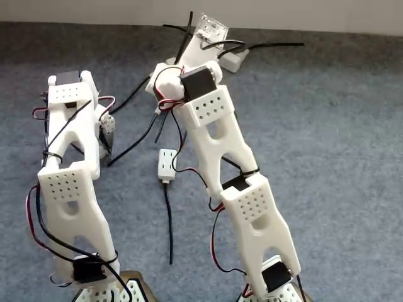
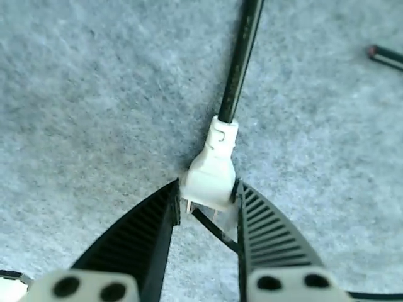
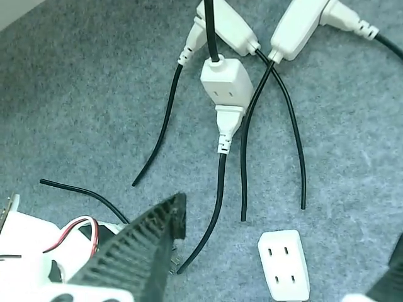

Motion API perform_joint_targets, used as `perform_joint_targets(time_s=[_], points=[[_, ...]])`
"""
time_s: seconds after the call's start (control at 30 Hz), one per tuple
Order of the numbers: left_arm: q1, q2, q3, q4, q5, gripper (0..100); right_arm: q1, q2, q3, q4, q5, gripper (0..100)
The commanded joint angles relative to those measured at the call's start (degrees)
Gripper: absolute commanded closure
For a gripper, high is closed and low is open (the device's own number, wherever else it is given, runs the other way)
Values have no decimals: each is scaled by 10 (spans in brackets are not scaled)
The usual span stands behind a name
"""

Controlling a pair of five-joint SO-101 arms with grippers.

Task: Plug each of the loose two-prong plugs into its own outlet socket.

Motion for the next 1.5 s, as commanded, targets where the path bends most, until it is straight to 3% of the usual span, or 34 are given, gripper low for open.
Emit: perform_joint_targets(time_s=[0.0, 0.17, 0.3, 0.73, 1.07, 1.47], points=[[-7, -10, -2, 4, -3, 993, -6, -15, -25, 4, 0, 534], [-12, 27, -5, 4, -4, 993, -6, -15, -25, 5, 0, 534], [-13, 64, -44, 6, -77, 992, -6, -15, -25, 5, 0, 534], [-19, 60, -65, 7, -208, 992, -6, -15, -25, 5, 0, 534], [-8, -28, -63, 6, -405, 994, -6, -15, -25, 5, 0, 534], [-10, 95, -78, -22, -412, 984, -6, -15, -25, 5, 0, 534]])
